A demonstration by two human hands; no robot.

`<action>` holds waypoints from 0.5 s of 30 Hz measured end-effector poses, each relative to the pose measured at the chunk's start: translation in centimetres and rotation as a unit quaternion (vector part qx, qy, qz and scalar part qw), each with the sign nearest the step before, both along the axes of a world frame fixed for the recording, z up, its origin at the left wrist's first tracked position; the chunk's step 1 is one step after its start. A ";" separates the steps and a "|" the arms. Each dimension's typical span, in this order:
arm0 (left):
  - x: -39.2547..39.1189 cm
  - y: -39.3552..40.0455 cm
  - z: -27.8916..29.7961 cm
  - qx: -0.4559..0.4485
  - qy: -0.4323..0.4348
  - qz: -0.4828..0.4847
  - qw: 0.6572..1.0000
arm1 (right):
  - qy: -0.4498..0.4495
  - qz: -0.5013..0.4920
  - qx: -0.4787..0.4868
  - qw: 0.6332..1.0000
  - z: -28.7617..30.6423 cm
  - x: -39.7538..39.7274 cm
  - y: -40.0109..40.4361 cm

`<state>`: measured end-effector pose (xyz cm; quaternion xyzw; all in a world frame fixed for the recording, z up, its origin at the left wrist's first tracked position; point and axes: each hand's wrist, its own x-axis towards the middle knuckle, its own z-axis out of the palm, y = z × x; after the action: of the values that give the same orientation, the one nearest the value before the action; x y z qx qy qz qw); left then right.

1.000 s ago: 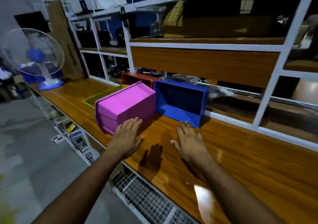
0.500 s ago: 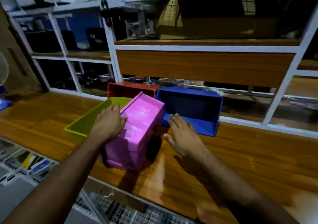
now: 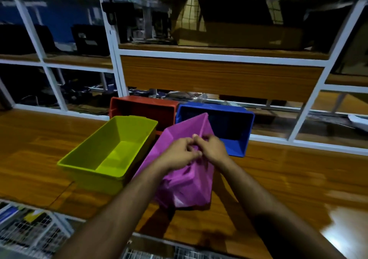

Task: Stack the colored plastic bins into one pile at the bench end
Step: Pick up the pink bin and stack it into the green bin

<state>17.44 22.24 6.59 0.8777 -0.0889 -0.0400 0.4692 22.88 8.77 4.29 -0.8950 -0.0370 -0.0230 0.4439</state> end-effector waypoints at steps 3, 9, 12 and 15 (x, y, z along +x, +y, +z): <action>0.6 0.4 -2.0 0.002 0.041 -0.016 0.999 | 0.050 -0.044 0.035 0.997 -1.6 0.2 -2.5; 2.7 7.2 -5.5 0.298 -0.015 0.180 0.937 | 0.080 -0.050 0.076 0.993 -5.5 -1.1 -5.9; 2.2 7.5 -6.0 0.231 -0.009 0.186 0.955 | 0.083 -0.046 0.105 0.990 -6.8 -1.1 -6.5; 2.2 7.1 -6.7 0.208 -0.018 0.204 0.957 | 0.066 -0.036 0.077 0.994 -6.6 -1.4 -7.1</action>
<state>19.63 29.29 -0.11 0.9559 0.0936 0.0545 0.2728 21.52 1.67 -2.26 -0.8586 0.0269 0.0172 0.5116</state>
